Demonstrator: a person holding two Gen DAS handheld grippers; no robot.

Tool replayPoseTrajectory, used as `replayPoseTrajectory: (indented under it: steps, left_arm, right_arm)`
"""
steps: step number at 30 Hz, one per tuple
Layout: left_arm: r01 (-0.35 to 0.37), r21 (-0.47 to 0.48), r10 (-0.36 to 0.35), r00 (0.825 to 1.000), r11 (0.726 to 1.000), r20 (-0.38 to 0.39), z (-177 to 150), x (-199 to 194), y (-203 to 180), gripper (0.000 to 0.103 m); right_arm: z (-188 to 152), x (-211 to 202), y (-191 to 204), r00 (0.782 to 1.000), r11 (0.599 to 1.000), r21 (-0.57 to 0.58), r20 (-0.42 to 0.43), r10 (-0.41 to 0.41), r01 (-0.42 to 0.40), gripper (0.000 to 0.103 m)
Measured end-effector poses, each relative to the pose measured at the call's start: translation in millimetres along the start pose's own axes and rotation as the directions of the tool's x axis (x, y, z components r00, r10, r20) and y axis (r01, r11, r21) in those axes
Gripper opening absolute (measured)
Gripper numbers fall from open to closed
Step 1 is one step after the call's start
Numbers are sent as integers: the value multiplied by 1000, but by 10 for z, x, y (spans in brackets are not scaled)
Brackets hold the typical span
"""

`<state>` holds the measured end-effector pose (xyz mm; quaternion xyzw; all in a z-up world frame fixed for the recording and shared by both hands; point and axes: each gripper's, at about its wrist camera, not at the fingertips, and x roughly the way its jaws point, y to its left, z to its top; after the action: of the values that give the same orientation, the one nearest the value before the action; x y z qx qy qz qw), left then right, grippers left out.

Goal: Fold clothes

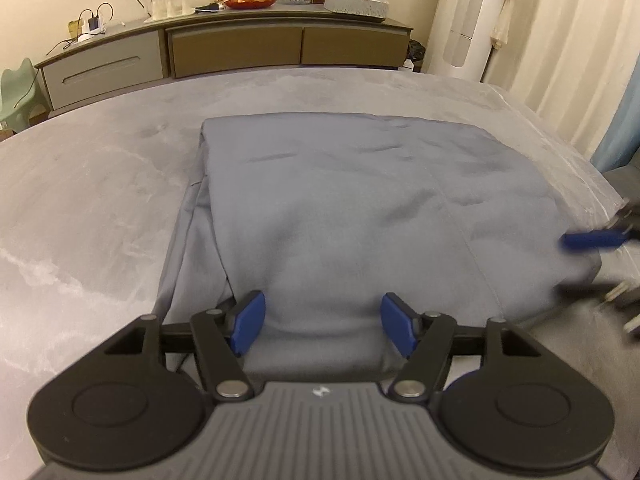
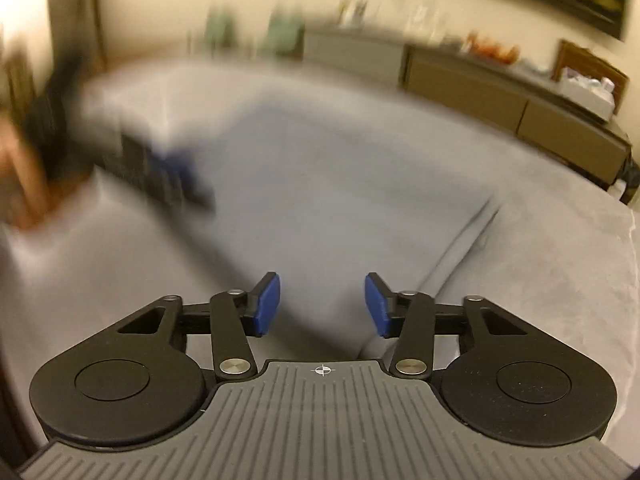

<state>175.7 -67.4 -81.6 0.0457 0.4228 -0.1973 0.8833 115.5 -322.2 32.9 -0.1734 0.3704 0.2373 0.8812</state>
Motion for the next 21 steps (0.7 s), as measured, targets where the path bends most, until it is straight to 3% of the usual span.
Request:
replayPoseTrajectory:
  steps: [2, 5, 8, 10, 14, 16, 19, 20, 21]
  left_arm:
    - [-2, -9, 2, 1000, 1000, 5, 51, 51, 5, 67]
    - [-16, -16, 16, 1000, 1000, 19, 115, 111, 12, 68]
    - [-32, -21, 33, 999, 999, 42, 168, 163, 64, 69]
    - [-39, -31, 41, 998, 999, 54, 184, 193, 116, 73]
    - [-52, -43, 55, 997, 998, 54, 203, 179, 103, 73]
    - [-61, -47, 64, 997, 997, 52, 211, 176, 87, 73]
    - [-59, -50, 61, 997, 997, 49, 223, 177, 95, 73]
    - [-59, -51, 61, 997, 997, 49, 228, 177, 96, 73]
    - [-60, -50, 63, 997, 997, 49, 235, 176, 94, 73]
  right_arm:
    - [52, 146, -81, 999, 999, -7, 16, -50, 50, 53]
    - [192, 392, -343, 980, 980, 39, 23, -196, 195, 54]
    - [197, 495, -632, 993, 975, 185, -4, -122, 121, 56]
    - [212, 468, -595, 996, 974, 210, -19, -87, 89, 58]
    - [234, 289, -373, 987, 978, 138, 24, -161, 156, 57]
    - [227, 131, -198, 989, 987, 101, 59, -135, 128, 57]
    - [112, 19, 153, 998, 998, -6, 23, -62, 63, 55]
    - [93, 112, 189, 996, 995, -43, -7, -90, 89, 54]
    - [92, 183, 182, 993, 992, -58, -20, -116, 114, 63]
